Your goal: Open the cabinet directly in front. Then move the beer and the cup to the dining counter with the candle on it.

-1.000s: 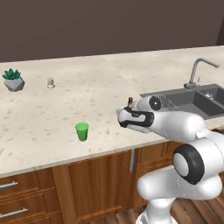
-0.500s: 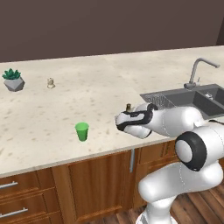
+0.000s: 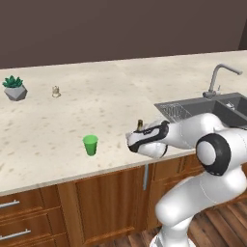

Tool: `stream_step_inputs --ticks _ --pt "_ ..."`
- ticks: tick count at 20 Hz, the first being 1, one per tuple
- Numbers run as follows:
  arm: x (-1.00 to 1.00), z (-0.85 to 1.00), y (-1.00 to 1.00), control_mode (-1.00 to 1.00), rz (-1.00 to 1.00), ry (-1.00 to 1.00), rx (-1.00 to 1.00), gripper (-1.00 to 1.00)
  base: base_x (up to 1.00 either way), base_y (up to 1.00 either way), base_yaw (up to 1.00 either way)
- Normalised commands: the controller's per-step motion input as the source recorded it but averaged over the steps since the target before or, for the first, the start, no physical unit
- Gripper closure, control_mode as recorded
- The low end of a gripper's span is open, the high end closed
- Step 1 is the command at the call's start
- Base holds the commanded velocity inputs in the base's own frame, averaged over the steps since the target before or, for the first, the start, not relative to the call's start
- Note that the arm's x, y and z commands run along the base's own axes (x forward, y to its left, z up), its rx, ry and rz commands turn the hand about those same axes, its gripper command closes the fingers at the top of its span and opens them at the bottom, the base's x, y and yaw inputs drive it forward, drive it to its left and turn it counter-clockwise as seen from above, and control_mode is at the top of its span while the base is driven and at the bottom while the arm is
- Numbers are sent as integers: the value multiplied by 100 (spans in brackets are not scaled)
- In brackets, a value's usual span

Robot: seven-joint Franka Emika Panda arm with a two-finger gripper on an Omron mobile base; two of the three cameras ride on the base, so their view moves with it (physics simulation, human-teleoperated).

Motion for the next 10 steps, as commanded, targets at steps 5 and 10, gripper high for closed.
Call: stream_step_inputs --ticks 5,10 --pt "3 0 0 -100 0 -1 0 100 0 0 0" --pt "39 -1 0 -100 -1 0 0 100 0 0 0"
